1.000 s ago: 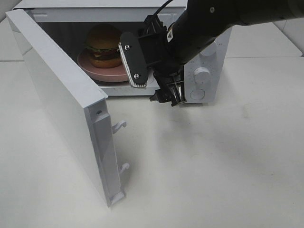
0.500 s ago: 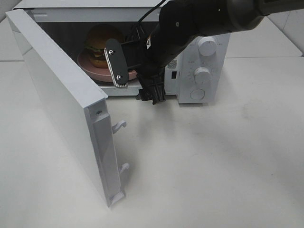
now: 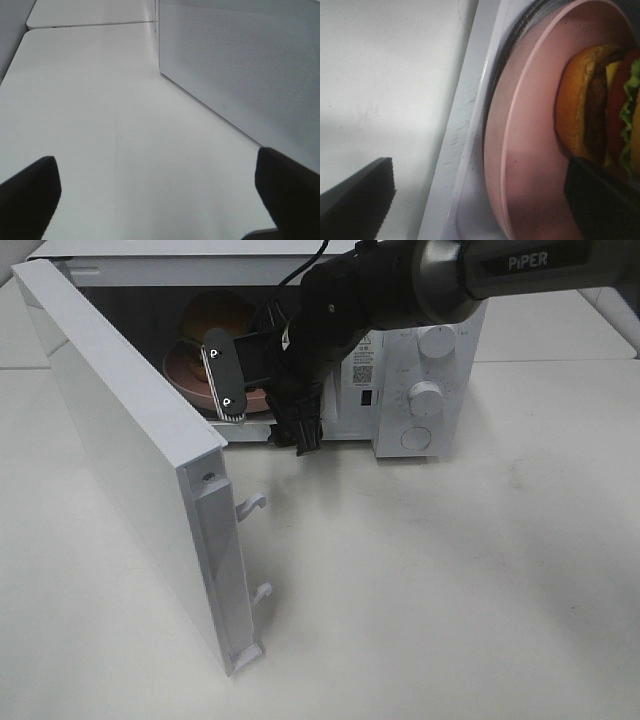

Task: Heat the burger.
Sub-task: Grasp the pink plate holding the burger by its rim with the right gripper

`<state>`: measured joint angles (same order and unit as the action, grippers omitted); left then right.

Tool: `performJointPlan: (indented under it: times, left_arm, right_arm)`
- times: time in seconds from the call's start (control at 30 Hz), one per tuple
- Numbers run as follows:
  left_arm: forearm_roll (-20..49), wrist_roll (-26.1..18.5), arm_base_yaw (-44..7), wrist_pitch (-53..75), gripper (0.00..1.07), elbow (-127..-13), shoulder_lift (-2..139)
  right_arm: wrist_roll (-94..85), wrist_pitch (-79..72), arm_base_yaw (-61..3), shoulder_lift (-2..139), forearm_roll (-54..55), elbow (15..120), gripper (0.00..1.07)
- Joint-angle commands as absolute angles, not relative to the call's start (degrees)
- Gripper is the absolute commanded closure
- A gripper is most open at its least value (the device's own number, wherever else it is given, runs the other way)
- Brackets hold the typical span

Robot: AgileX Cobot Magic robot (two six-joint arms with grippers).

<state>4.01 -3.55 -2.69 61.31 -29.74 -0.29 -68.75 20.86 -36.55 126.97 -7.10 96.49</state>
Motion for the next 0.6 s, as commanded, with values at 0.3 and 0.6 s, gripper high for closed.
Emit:
performJointPlan:
  times: [0.3, 0.6]
  left_arm:
    - [4.5, -3.6, -2.6, 61.2, 0.08, -29.6, -1.2]
    - [4.5, -3.6, -2.6, 61.2, 0.08, -29.6, -1.2]
  right_arm:
    - [-67.0, 27.0, -36.0, 132.4, -8.2, 105.9, 0.18]
    - [-67.0, 28.6, -35.4, 136.4, -6.4, 110.4, 0.21]
